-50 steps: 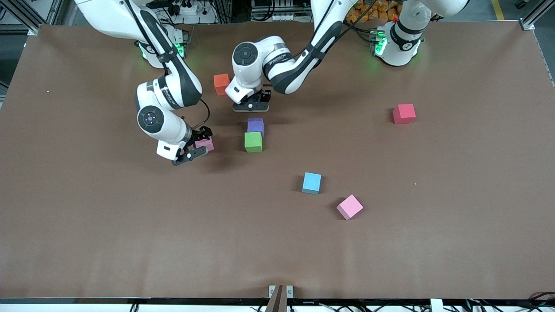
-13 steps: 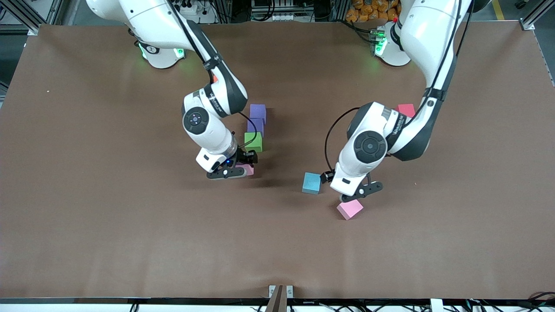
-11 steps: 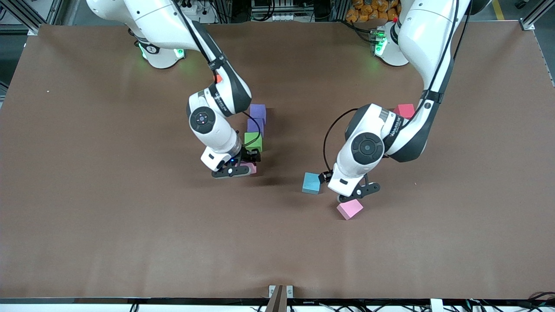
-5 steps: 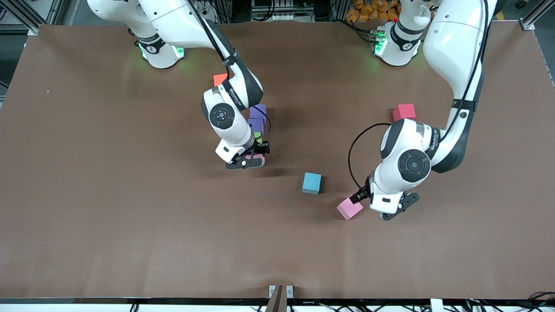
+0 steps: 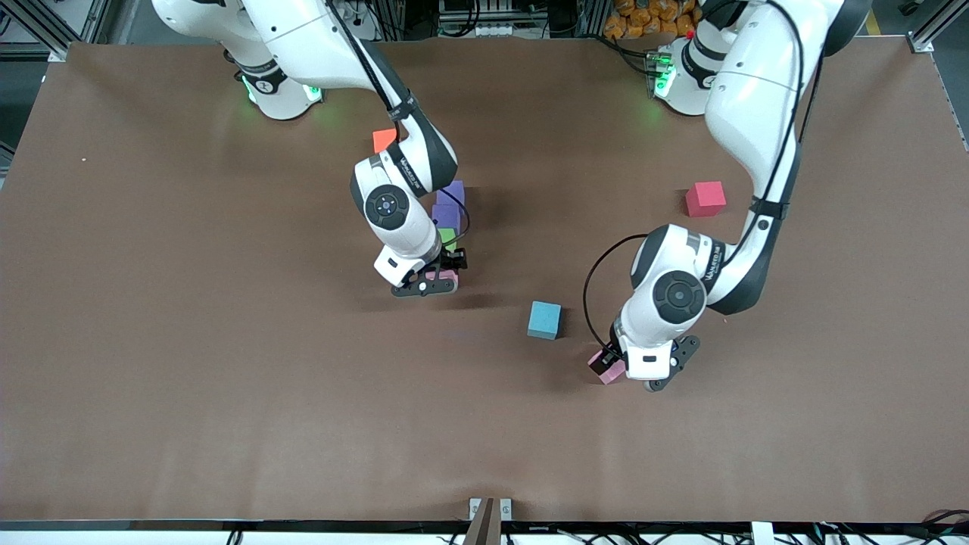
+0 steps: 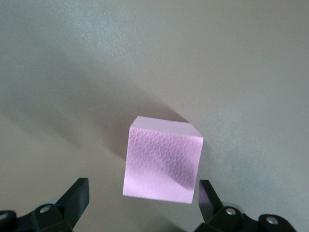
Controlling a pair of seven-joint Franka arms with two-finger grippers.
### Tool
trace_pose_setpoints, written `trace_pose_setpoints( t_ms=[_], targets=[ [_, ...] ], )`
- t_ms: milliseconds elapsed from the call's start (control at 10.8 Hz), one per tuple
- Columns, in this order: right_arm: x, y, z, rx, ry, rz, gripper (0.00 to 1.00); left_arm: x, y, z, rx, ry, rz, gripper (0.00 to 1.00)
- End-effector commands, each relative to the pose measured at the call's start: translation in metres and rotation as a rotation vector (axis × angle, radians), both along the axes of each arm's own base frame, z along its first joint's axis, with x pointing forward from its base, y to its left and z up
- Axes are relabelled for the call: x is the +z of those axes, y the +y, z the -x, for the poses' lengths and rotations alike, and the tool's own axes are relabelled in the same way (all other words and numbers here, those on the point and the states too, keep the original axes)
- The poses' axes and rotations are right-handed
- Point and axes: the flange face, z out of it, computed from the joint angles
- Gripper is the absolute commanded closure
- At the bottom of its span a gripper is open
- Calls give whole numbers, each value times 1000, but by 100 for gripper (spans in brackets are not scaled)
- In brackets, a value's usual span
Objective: Arrange blocks into number 1
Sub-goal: 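Grasp the lone pink block with the left gripper while the right gripper retracts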
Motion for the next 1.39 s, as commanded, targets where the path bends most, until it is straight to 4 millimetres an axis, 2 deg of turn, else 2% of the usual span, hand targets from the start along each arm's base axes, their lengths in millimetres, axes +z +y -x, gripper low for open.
trace_pose_setpoints(
  t_ms=[0, 185, 463, 648, 925, 1110, 1296],
  targets=[
    [6, 0, 0, -27, 4, -12, 0, 3, 8, -11, 21, -34, -27, 0],
    [43, -13, -11, -49, 7, -41, 0, -1, 10, -15, 24, -60, -23, 0],
    [121, -70, -37, -94, 60, -72, 0, -6, 7, -19, 20, -105, -2, 0],
    [157, -114, -48, -68, 69, -48, 0, -12, 1, -19, 12, -105, -1, 0],
    [199, -176, -55, 34, 62, 43, 0, -31, -7, -13, -11, -84, -11, 0],
    [219, -218, -58, 29, 84, 49, 0, -33, -7, -12, -48, -80, -13, 0],
    [237, -248, -64, 8, 68, 34, 0, -34, -6, -12, -72, -80, -16, 0]
  ],
)
